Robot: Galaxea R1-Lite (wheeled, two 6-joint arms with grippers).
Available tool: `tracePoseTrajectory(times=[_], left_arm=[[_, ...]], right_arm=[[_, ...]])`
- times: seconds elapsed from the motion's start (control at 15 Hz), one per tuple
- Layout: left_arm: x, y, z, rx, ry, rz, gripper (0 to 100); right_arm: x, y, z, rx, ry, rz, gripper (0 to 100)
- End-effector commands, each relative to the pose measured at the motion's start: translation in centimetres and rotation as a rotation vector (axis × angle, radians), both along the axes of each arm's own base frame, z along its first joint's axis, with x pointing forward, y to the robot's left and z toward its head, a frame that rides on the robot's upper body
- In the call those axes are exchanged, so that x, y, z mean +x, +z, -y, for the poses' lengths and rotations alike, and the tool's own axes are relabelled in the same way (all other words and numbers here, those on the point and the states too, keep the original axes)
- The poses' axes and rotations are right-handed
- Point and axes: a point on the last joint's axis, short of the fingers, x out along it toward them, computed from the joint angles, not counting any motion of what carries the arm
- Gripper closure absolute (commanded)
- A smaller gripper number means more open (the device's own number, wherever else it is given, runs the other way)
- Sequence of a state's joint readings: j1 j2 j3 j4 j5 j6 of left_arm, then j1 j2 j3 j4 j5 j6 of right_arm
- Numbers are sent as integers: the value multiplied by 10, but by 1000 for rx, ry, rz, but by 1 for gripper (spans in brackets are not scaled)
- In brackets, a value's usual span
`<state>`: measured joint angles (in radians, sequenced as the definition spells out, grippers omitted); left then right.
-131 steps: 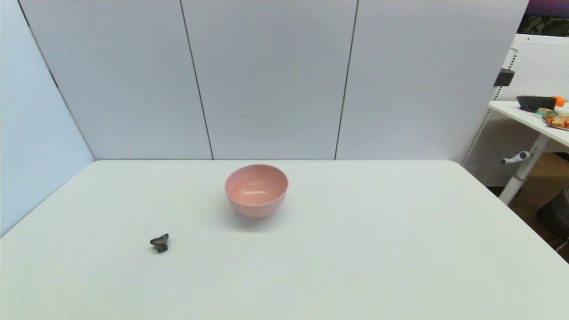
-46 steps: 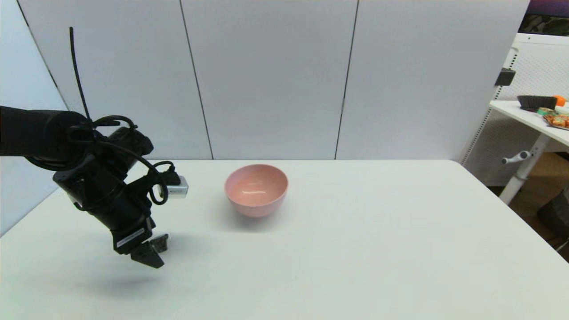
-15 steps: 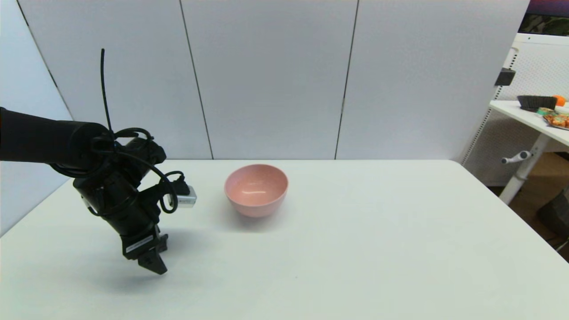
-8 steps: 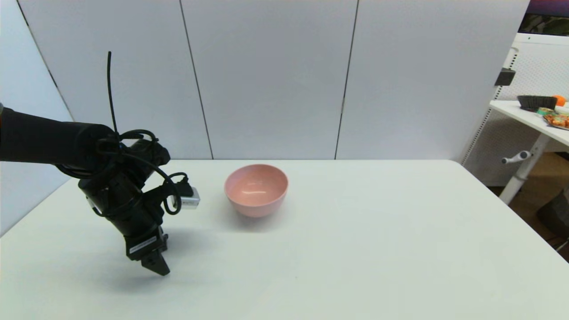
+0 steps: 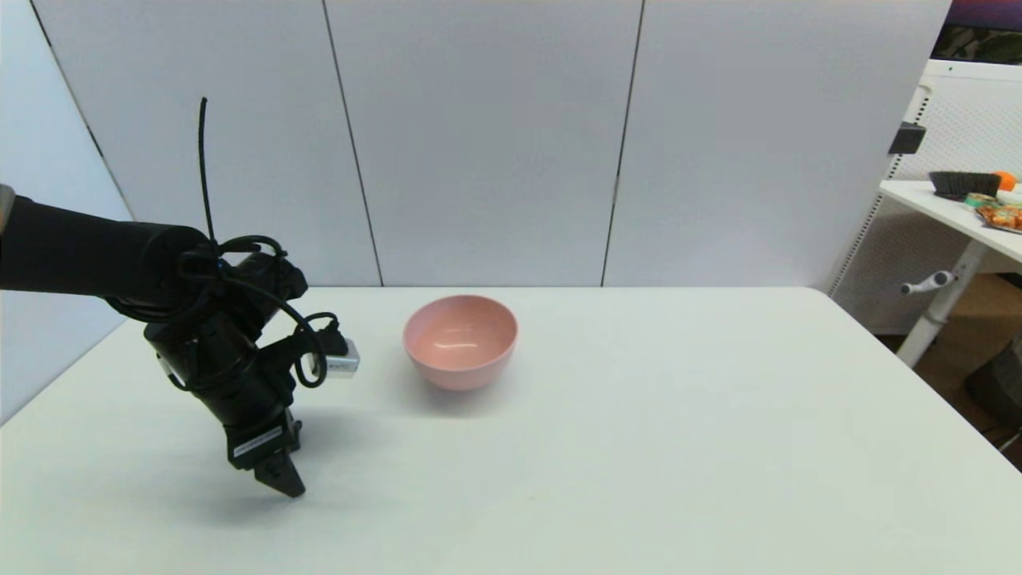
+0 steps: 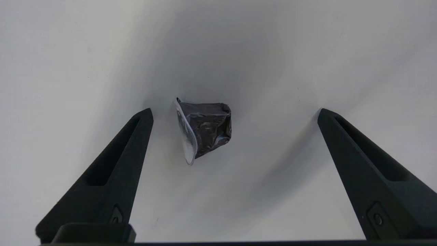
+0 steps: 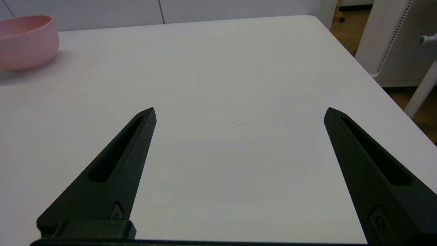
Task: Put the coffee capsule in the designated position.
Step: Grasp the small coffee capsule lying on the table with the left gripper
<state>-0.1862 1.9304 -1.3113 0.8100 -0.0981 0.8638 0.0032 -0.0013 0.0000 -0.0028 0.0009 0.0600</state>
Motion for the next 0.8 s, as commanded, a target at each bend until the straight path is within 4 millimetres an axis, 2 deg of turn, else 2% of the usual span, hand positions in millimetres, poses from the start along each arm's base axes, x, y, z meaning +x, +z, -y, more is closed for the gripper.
tracePoseTrajectory(times=[0.07,0.8], left_arm=[[1,-1,0,12,-2,-3,0],[0,0,0,12,2,-1,0]], right_arm=[[0,0,0,0,2,-1,0],[0,0,0,0,1,-1,0]])
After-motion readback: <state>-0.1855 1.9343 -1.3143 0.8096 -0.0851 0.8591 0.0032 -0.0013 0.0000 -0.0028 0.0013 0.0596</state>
